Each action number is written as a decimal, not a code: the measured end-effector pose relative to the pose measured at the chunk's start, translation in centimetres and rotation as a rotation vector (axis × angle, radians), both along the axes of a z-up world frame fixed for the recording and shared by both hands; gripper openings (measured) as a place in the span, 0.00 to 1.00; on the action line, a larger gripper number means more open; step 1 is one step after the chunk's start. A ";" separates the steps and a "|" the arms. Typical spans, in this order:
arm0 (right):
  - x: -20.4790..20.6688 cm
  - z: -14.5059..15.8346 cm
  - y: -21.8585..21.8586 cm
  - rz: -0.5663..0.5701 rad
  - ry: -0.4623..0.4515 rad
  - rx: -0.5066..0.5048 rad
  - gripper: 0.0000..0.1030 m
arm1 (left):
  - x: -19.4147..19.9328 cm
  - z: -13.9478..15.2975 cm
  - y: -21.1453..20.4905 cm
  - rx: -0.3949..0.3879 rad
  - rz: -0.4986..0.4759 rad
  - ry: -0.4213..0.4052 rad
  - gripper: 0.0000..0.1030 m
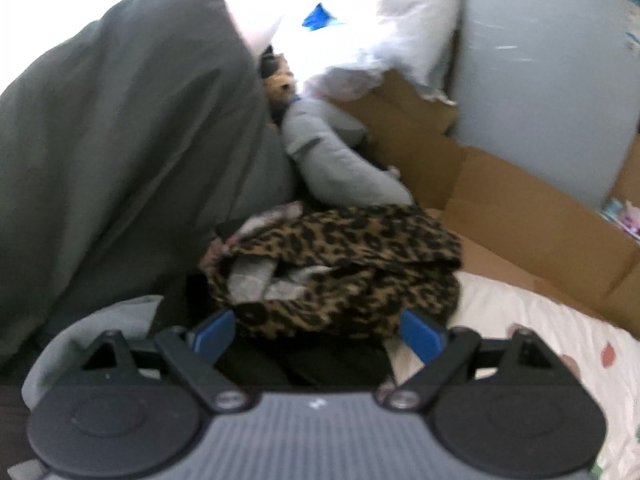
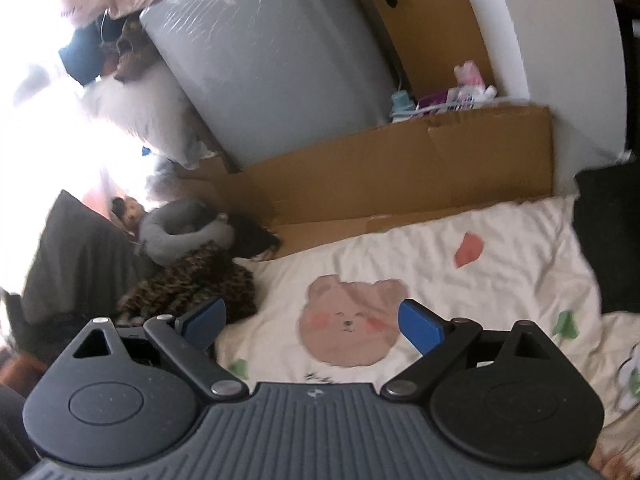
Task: Fold clothes
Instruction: 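Move the left tool toward the leopard-print garment on the clothes pile, then close the left tool on the leopard-print garment and lift it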
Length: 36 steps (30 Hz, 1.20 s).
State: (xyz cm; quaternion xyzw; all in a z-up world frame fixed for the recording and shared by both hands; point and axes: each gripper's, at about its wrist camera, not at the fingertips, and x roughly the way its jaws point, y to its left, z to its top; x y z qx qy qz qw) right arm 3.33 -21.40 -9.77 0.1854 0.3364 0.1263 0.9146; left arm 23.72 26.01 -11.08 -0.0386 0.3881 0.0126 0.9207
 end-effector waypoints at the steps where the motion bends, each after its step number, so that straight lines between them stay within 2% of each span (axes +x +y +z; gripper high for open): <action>1: 0.0 -0.2 0.0 0.000 0.001 0.000 0.93 | 0.6 -0.4 0.4 -0.009 0.007 0.009 0.88; 4: 0.2 -0.8 -0.1 0.001 0.009 0.010 0.93 | 2.2 -1.2 1.6 -0.025 0.041 0.026 0.84; 9: 0.7 -2.2 0.0 -0.003 0.029 0.006 0.93 | 4.1 -2.1 3.2 -0.060 0.095 0.043 0.84; 14: 0.9 -3.5 0.3 0.003 0.052 0.030 0.93 | 6.2 -4.0 4.0 -0.071 0.125 0.110 0.77; 18: 0.9 -4.0 0.1 -0.007 0.077 0.052 0.93 | 7.2 -5.5 4.8 -0.107 0.177 0.138 0.53; 19: 0.9 -4.1 -0.1 -0.010 0.083 0.053 0.93 | 7.3 -5.7 5.0 -0.118 0.186 0.140 0.39; 20: 0.8 -4.2 -0.2 -0.012 0.089 0.055 0.93 | 7.5 -5.9 5.0 -0.118 0.193 0.151 0.30; 21: 0.8 -4.3 -0.3 -0.013 0.093 0.056 0.93 | 7.6 -6.0 5.0 -0.116 0.199 0.163 0.11; 22: 0.8 -4.4 -0.3 -0.013 0.099 0.054 0.93 | 7.6 -6.0 5.0 -0.114 0.204 0.173 0.03; 27: 0.7 -5.1 0.0 -0.012 0.122 0.054 0.93 | 6.8 -5.3 4.7 -0.120 0.178 0.160 0.01; 30: 0.7 -5.4 0.7 0.008 0.126 0.059 0.93 | 6.0 -4.9 3.9 -0.148 0.132 0.161 0.01; 34: 1.0 -5.5 1.6 0.038 0.130 0.083 0.93 | 4.5 -3.8 1.8 -0.118 0.052 0.131 0.01; 36: 1.1 -5.6 2.0 0.050 0.134 0.101 0.93 | 3.7 -3.2 0.8 -0.128 0.021 0.117 0.01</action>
